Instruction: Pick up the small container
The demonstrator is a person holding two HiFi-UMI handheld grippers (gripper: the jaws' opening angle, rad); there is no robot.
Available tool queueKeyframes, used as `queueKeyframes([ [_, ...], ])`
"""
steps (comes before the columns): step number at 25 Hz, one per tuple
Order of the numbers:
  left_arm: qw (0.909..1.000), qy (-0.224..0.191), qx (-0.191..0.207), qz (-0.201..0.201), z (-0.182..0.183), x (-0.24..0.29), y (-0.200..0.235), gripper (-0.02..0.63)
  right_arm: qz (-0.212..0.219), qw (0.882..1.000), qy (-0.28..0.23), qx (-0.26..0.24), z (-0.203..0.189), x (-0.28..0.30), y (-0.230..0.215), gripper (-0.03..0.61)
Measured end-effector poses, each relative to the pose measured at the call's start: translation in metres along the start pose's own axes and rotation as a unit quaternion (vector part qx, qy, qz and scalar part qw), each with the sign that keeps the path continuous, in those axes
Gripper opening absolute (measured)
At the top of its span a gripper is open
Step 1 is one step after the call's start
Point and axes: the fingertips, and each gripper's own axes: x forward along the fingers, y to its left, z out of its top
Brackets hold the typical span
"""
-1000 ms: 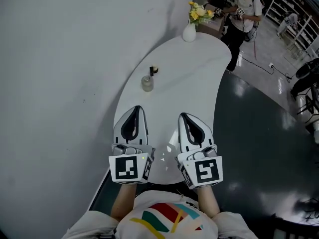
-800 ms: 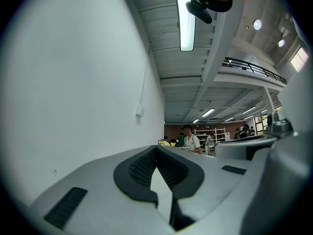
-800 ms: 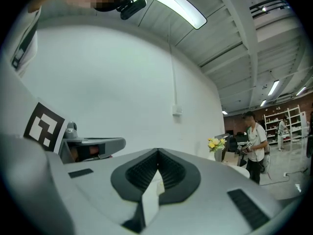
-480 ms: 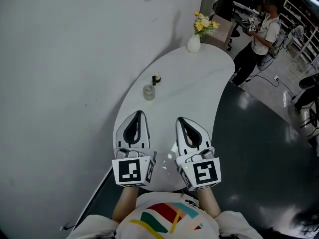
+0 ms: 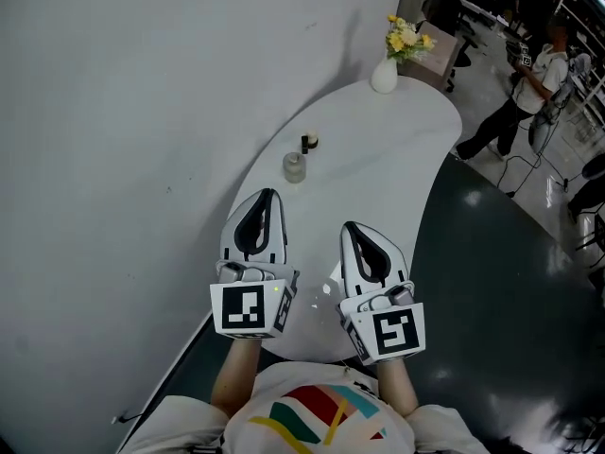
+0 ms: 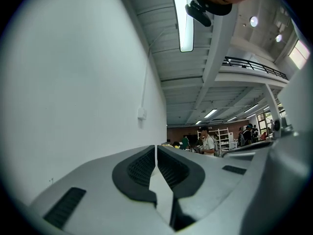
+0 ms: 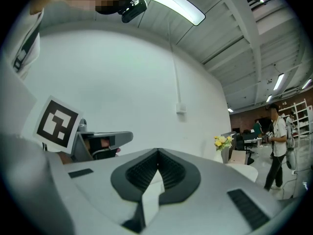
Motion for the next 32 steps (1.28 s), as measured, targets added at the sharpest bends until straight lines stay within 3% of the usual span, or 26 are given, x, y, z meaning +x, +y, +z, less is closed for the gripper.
queueKeyframes([
  [7, 0.9999, 0.003, 0.012, -0.002, -0.007, 0.036, 0.014, 0.024, 0.019, 0.999, 0.026, 0.013, -0.023, 0.014, 0.000, 0.011],
  [15, 0.9996, 0.018, 0.015, -0.012, -0.023, 0.069, 0.020, 0.088, 0.025, 0.998, 0.053, 0.024, -0.039, 0.023, -0.005, 0.011],
  [23, 0.9987, 0.041, 0.011, -0.028, -0.058, 0.104, 0.020, 0.193, 0.025, 0.997, 0.069, 0.035, -0.058, 0.036, -0.018, 0.011],
  [28, 0.9982, 0.054, -0.007, -0.025, -0.085, 0.122, 0.027, 0.219, 0.023, 0.996, 0.078, 0.047, -0.073, 0.045, -0.028, 0.011],
  [32, 0.9972, 0.072, 0.001, -0.020, -0.115, 0.138, 0.036, 0.230, 0.021, 0.994, 0.093, 0.055, -0.092, 0.049, -0.034, 0.011],
])
